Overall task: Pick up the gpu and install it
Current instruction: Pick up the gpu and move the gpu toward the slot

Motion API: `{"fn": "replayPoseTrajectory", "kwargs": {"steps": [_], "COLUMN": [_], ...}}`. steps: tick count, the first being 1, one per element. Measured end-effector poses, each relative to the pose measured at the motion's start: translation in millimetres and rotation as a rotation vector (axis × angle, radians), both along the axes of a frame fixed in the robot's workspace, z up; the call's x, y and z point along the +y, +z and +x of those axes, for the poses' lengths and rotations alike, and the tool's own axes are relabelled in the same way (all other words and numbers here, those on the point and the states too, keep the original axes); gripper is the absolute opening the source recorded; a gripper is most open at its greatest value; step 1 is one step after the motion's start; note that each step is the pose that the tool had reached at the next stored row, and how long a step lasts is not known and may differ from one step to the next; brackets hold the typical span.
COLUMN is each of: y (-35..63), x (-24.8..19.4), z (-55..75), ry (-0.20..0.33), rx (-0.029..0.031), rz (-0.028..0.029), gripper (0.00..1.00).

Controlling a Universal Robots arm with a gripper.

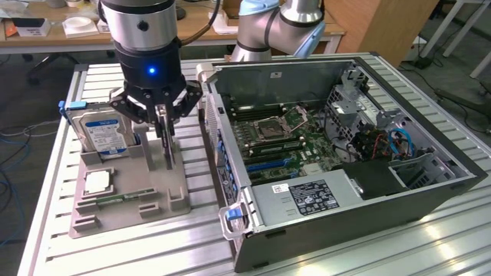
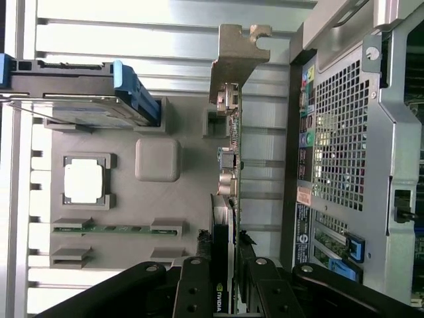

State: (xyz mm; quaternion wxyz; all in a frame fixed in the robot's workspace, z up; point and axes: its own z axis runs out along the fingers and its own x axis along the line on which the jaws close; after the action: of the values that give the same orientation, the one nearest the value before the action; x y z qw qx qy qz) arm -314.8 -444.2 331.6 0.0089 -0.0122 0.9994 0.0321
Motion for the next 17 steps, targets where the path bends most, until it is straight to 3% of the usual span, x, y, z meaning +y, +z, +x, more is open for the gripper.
{"fn": "replayPoseTrajectory", "kwargs": {"steps": [17], "y": [7.5], "x": [0.0], "z": [0.0], "ry": [0.0], "rx": [-0.0001], "rz": [0.0], "gripper": [0.26]}}
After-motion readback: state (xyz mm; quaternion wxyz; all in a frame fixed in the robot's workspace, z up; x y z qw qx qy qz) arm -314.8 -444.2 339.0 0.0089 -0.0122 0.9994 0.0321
